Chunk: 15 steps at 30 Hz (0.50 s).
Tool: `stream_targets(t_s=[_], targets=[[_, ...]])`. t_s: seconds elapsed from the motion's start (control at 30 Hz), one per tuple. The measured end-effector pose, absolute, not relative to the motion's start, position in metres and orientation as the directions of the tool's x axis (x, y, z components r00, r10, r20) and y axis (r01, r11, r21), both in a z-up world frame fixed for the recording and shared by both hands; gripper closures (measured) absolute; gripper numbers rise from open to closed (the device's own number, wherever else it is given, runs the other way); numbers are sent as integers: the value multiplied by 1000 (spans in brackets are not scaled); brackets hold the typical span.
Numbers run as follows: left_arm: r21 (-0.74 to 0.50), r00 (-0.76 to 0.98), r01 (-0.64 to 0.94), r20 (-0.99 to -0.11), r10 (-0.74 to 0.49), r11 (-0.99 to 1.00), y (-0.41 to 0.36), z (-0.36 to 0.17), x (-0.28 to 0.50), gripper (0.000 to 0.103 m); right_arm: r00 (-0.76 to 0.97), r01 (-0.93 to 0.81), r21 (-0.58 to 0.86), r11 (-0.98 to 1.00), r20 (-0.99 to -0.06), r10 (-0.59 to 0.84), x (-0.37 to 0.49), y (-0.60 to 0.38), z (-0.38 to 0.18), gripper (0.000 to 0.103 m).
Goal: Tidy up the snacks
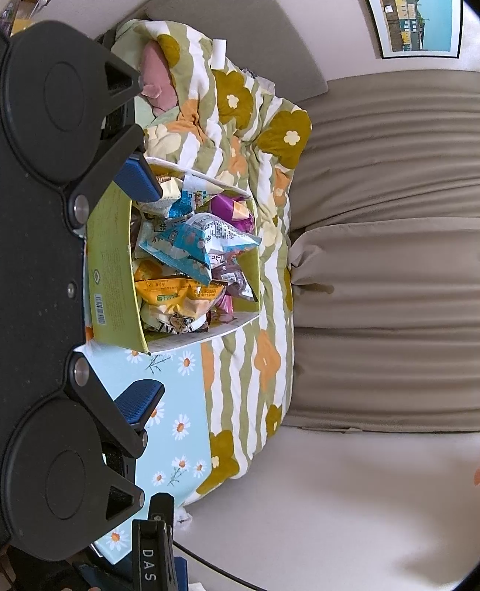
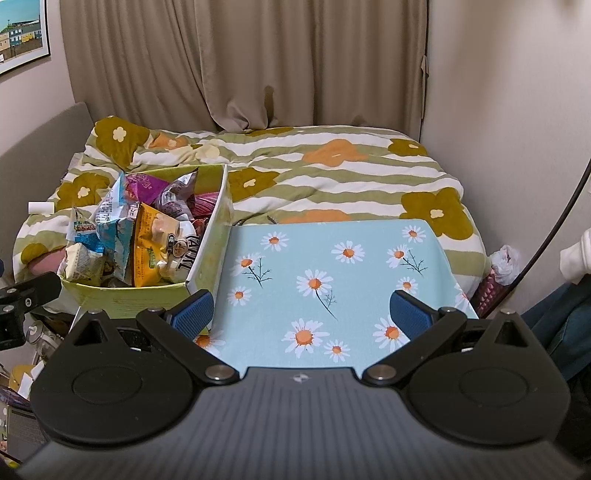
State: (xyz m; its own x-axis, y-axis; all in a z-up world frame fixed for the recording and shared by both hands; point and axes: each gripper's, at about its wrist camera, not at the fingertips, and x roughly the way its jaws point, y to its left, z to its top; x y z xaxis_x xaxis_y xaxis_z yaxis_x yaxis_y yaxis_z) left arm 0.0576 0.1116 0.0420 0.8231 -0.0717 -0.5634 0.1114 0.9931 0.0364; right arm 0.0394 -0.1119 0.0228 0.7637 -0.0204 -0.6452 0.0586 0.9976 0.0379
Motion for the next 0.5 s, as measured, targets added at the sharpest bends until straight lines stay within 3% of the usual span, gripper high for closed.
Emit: stream_targets(t_s=[0.5], targets=[[-5, 817, 100, -570, -85, 995, 122, 38, 64, 0, 762, 58, 36, 998, -647, -21, 43, -114, 23, 0]])
